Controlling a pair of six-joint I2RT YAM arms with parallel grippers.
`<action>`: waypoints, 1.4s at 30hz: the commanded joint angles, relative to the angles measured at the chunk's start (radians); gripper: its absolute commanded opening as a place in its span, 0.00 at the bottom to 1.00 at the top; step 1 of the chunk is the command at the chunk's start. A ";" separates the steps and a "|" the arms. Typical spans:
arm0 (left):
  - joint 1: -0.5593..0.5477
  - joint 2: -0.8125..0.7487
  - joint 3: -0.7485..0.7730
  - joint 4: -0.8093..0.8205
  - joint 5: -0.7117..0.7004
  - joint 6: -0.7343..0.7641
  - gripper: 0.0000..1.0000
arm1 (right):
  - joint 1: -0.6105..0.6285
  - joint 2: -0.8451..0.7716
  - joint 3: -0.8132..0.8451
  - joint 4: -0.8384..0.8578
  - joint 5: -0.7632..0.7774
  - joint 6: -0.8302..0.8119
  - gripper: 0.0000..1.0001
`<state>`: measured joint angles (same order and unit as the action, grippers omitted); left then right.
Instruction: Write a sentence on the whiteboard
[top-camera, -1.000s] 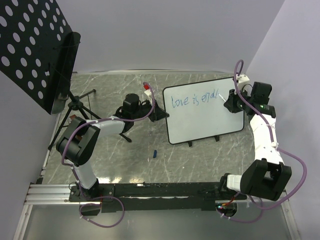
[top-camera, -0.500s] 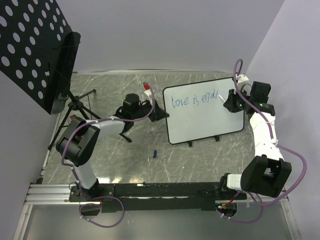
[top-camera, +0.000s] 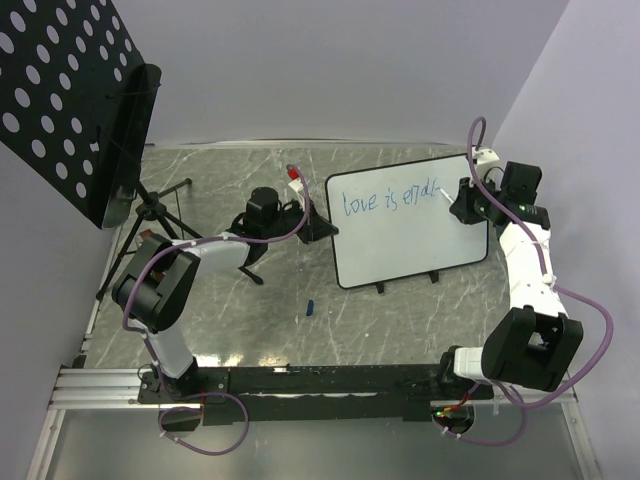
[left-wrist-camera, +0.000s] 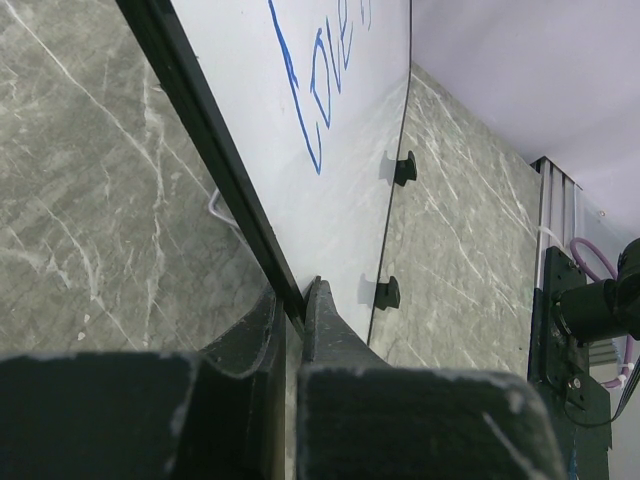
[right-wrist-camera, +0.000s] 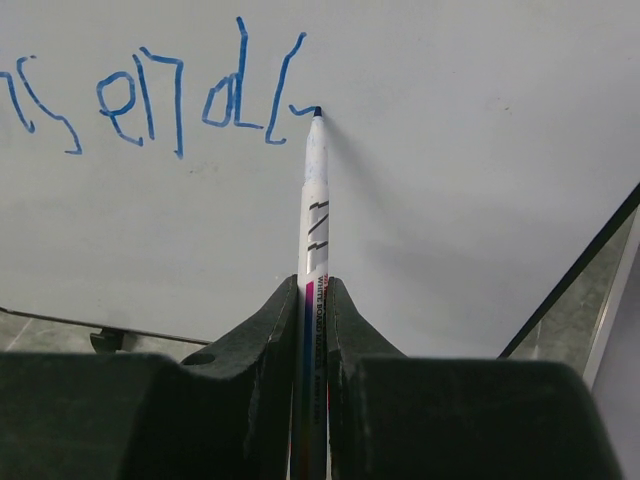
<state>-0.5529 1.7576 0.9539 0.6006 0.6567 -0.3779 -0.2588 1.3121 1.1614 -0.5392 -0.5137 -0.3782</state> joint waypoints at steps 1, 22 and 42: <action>-0.013 -0.004 -0.006 -0.050 -0.019 0.165 0.01 | -0.013 0.003 0.052 0.041 0.021 0.022 0.00; -0.012 0.002 -0.003 -0.047 -0.016 0.162 0.01 | -0.011 0.067 0.098 -0.024 -0.078 -0.004 0.00; -0.012 -0.004 -0.004 -0.050 -0.019 0.165 0.01 | -0.022 0.033 0.037 -0.071 -0.048 -0.056 0.00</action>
<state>-0.5529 1.7576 0.9539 0.5957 0.6552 -0.3782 -0.2668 1.3640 1.2102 -0.6044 -0.5827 -0.4175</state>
